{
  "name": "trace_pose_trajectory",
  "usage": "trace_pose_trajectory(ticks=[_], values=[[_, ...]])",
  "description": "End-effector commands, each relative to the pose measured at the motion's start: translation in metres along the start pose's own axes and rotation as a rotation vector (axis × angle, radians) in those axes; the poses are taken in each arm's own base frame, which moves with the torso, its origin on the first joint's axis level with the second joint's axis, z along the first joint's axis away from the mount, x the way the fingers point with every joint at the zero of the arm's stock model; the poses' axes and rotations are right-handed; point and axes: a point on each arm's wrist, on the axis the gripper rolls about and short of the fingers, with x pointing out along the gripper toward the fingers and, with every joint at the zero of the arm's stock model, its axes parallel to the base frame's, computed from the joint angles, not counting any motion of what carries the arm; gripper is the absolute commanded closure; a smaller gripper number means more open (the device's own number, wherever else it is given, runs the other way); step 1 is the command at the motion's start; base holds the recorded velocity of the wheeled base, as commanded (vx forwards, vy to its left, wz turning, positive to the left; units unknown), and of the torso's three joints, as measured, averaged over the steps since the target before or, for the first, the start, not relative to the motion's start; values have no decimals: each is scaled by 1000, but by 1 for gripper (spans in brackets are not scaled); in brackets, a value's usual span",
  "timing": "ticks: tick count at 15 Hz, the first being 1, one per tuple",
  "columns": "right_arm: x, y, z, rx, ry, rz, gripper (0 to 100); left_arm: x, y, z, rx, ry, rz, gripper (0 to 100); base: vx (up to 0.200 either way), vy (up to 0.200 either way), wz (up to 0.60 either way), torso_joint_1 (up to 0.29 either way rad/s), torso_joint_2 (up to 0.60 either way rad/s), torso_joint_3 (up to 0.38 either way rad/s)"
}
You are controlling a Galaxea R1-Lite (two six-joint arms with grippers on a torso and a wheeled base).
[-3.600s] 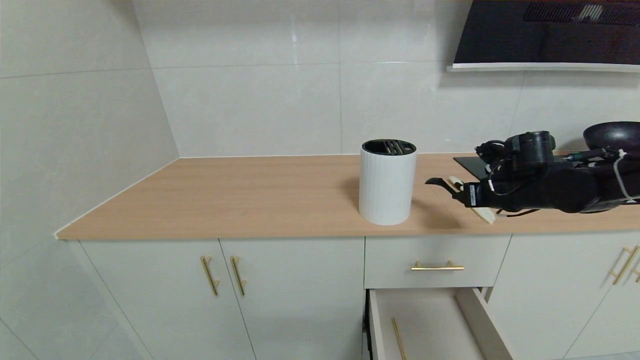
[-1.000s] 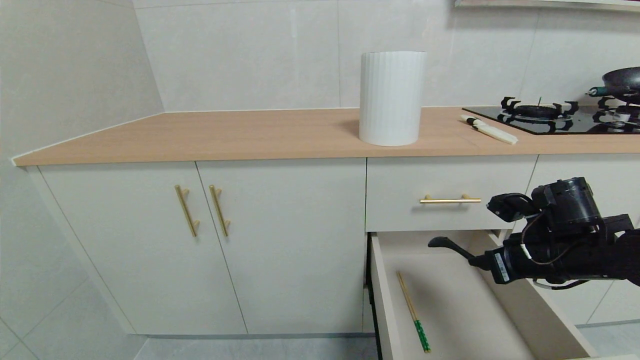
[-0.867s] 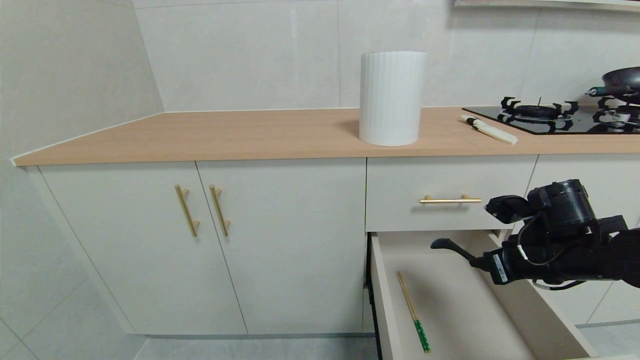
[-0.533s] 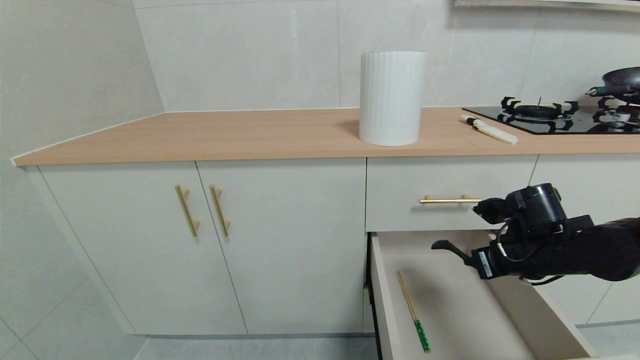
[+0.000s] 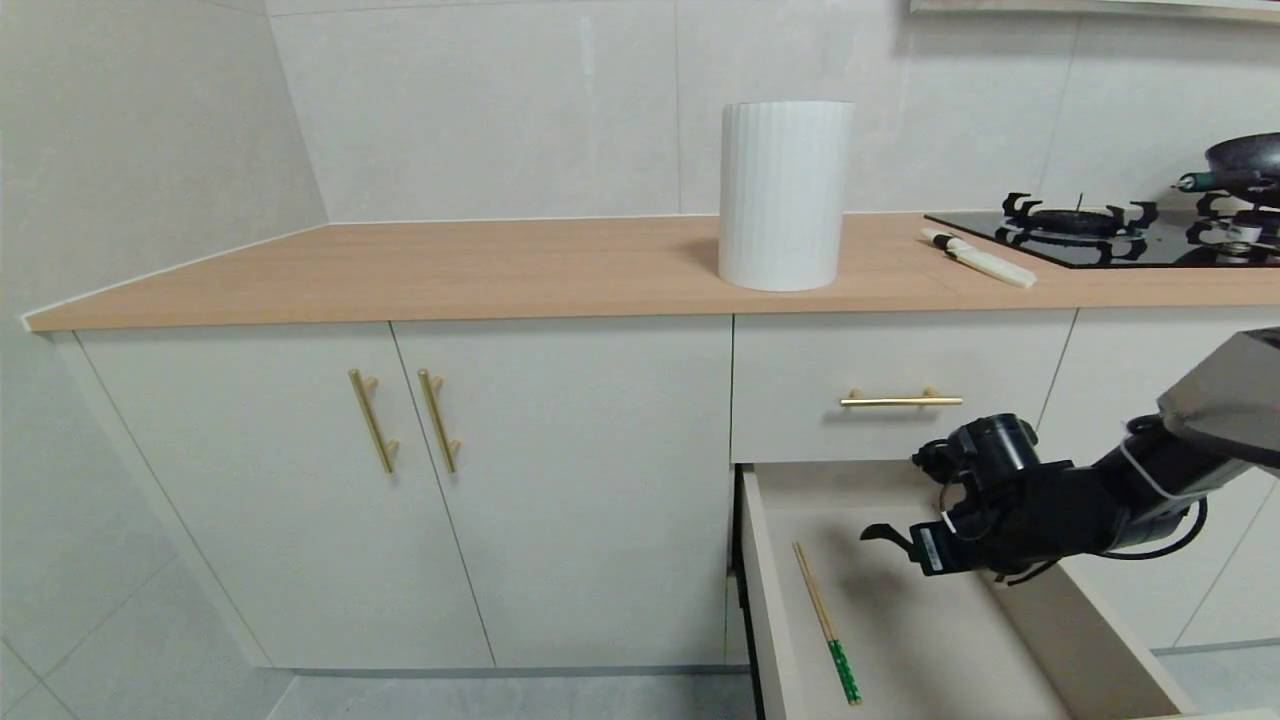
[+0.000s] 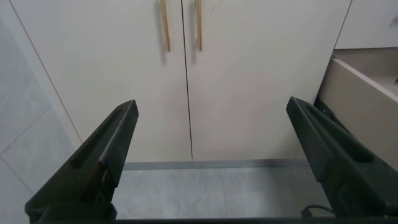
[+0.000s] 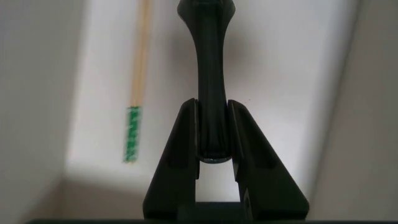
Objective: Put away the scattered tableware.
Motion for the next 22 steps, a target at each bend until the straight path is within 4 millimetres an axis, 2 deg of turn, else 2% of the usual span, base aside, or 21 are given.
trace_pose_trajectory(ticks=[1,4,6,7,18,19,22], values=[[33,-6,-11,15,67,-7,100,0,0,0,0,-1,0,0,0,0,0,0,0,0],[53,-12,-12,26,85,-11,100,0,0,0,0,-1,0,0,0,0,0,0,0,0],[57,-13,-14,28,95,-12,100,0,0,0,0,1,0,0,0,0,0,0,0,0],[66,-13,-21,28,120,-14,100,0,0,0,2,-1,0,0,0,0,0,0,0,0],[69,-16,-23,33,128,-22,100,0,0,0,0,1,0,0,0,0,0,0,0,0],[69,-16,-22,33,127,-22,0,0,0,0,0,-1,0,0,0,0,0,0,0,0],[69,-16,-22,33,127,-22,0,0,0,0,0,-1,0,0,0,0,0,0,0,0]])
